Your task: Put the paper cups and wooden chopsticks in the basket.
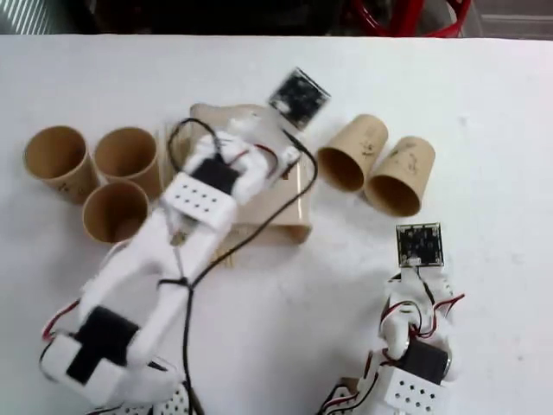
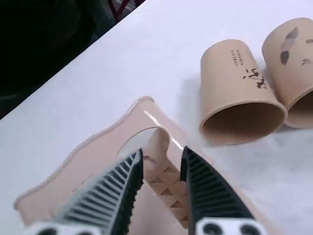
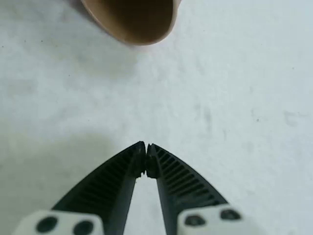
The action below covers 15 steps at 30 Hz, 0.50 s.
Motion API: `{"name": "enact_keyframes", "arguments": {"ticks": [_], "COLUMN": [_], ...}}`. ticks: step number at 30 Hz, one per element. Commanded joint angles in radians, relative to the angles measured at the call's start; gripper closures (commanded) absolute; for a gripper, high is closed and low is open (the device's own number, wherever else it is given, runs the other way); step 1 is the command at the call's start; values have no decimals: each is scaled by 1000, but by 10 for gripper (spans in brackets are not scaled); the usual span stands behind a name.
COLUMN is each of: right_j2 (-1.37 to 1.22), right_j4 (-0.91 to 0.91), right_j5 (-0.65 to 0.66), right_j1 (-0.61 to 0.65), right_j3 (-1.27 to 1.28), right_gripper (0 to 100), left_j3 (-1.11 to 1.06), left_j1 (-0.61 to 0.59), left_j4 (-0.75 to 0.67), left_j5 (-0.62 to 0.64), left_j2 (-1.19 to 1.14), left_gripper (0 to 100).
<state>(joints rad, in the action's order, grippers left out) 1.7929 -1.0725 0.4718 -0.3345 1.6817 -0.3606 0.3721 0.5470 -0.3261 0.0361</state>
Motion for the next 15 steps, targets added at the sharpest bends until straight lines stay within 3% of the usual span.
{"name": "enact_keyframes", "arguments": {"ticks": [1,5,9,15], "right_j2": [4,4,4,4], "right_j4": [-7,-7,-7,-7], "right_j5": [2,2,2,2], "right_j1": [-8,-8,-8,-8], "right_j3": [9,9,9,9], "right_gripper": [981,981,981,981], "left_j3": [55,109,176,229], "left_j1": [19,12,15,-4], "left_j4": [-31,-18,84,160], "left_j5": [14,40,157,341], "left_j2": [-62,-154,-203,-262], "left_gripper": [867,823,753,752]}}
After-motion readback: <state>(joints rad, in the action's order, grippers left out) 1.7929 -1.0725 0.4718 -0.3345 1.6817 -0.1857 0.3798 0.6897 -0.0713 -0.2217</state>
